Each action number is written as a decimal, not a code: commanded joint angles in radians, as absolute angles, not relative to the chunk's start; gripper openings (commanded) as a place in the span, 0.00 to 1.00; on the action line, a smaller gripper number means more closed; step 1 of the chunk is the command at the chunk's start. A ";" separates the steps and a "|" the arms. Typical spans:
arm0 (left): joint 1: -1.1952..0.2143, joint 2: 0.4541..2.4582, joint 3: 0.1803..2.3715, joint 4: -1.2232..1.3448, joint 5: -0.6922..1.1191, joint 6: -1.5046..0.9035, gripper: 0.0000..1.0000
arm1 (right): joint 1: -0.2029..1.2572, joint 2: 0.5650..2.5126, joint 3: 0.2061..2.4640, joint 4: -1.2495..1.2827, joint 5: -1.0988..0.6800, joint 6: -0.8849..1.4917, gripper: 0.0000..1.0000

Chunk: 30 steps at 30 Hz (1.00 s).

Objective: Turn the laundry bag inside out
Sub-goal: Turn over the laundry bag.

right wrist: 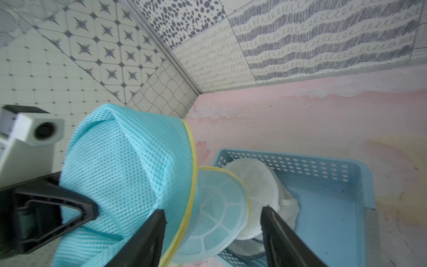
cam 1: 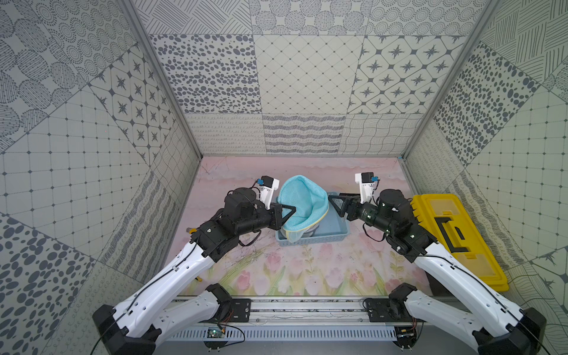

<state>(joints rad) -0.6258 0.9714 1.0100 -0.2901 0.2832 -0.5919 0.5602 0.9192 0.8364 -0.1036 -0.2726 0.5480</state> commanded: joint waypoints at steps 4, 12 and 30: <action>-0.623 0.967 0.990 -0.008 0.196 -0.650 0.00 | 0.574 0.978 0.825 0.248 -0.595 0.736 0.88; -0.624 0.961 0.966 0.121 0.212 -0.710 0.00 | 0.660 1.062 0.813 0.248 -0.490 0.796 0.97; -0.635 0.949 0.928 0.104 0.273 -0.785 0.00 | 0.653 1.272 0.844 0.699 -0.624 1.024 0.55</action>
<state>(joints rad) -0.6296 0.9546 0.9249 0.0593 0.2367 -0.7631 0.6514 1.2682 0.7929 0.5793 -0.5800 1.0058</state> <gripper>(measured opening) 0.101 0.662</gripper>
